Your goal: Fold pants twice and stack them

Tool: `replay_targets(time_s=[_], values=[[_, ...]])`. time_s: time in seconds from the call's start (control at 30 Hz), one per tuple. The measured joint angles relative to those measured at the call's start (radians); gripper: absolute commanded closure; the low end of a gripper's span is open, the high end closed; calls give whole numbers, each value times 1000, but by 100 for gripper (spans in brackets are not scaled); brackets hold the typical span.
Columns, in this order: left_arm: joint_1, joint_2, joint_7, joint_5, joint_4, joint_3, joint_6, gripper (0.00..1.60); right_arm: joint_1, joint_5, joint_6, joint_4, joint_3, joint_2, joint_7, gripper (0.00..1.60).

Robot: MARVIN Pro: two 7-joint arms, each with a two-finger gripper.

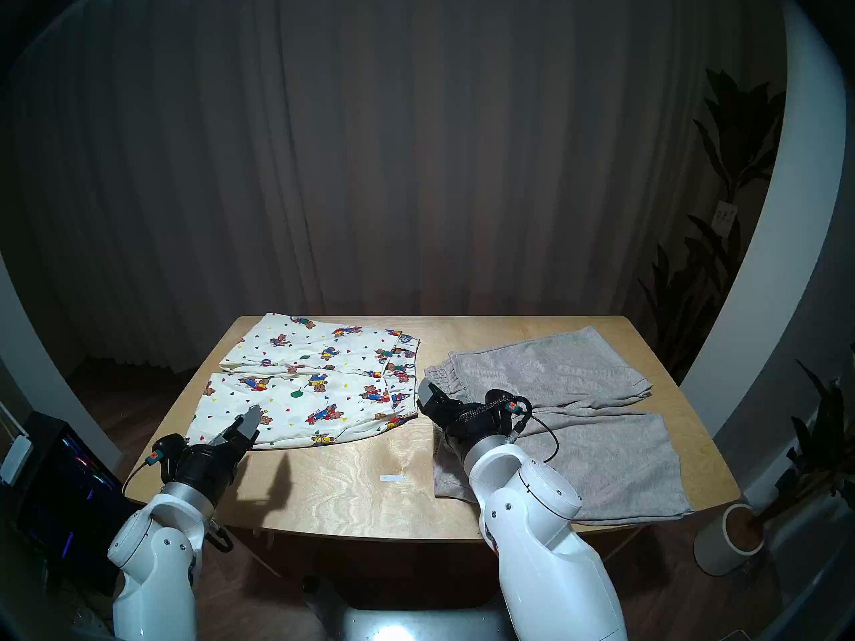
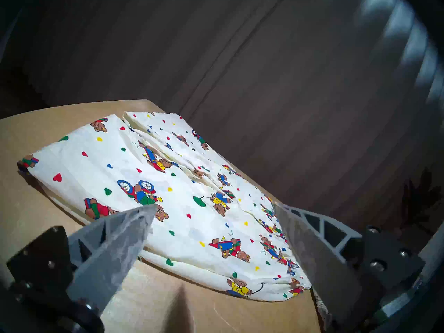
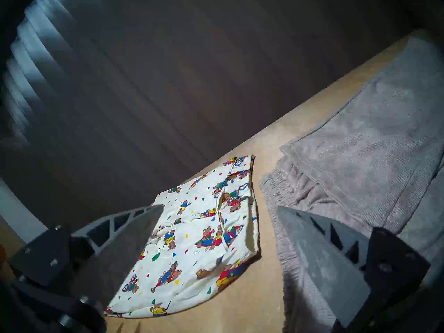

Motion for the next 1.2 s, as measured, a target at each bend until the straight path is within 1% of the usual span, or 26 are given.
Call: replay_targets(time_s=[0.07,0.13,0.3,0.33,0.37,0.47,0.5,0.57,0.6,0.7,0.8,0.93,0.97,1.0,1.03,1.1,1.2], values=[[-5,-20,33,-38,11,-28,14,0,2,5,4,0,2,-1,-2,0],[-9,-43,52,-94,28,-50,23,0,5,52,38,-2,17,-9,-14,0],[-14,-67,54,-162,47,-55,33,0,11,167,102,-7,37,-18,-41,0],[-15,-74,51,-186,54,-49,36,0,13,223,127,-9,44,-21,-52,0],[-16,-78,48,-199,58,-43,38,0,14,257,142,-10,48,-23,-59,0],[-18,-83,43,-220,66,-33,41,0,17,317,165,-11,55,-27,-70,0],[-19,-86,40,-234,70,-25,42,0,19,363,181,-11,61,-29,-79,0],[-20,-89,36,-247,74,-19,42,0,21,409,196,-12,67,-32,-90,0],[-22,-91,34,-255,75,-14,42,0,24,444,207,-12,71,-34,-100,0],[-26,-94,27,-286,81,-4,33,0,34,545,247,-18,83,-40,-149,0],[-31,-97,23,-308,86,-1,23,0,42,627,275,-22,93,-45,-202,0],[-35,-99,24,-320,90,-1,12,0,53,725,301,-27,106,-51,-274,0],[-37,-100,31,-320,90,-4,10,0,58,767,308,-29,110,-53,-308,0],[-37,-100,33,-319,90,-5,10,0,60,781,309,-29,111,-53,-319,0],[-38,-96,47,-307,90,-9,9,0,63,828,309,-31,113,-54,-349,0],[-37,-89,63,-290,89,-11,9,0,65,865,304,-35,111,-54,-372,0],[-37,-71,100,-246,88,-16,10,0,67,943,272,-49,93,-54,-421,0]])
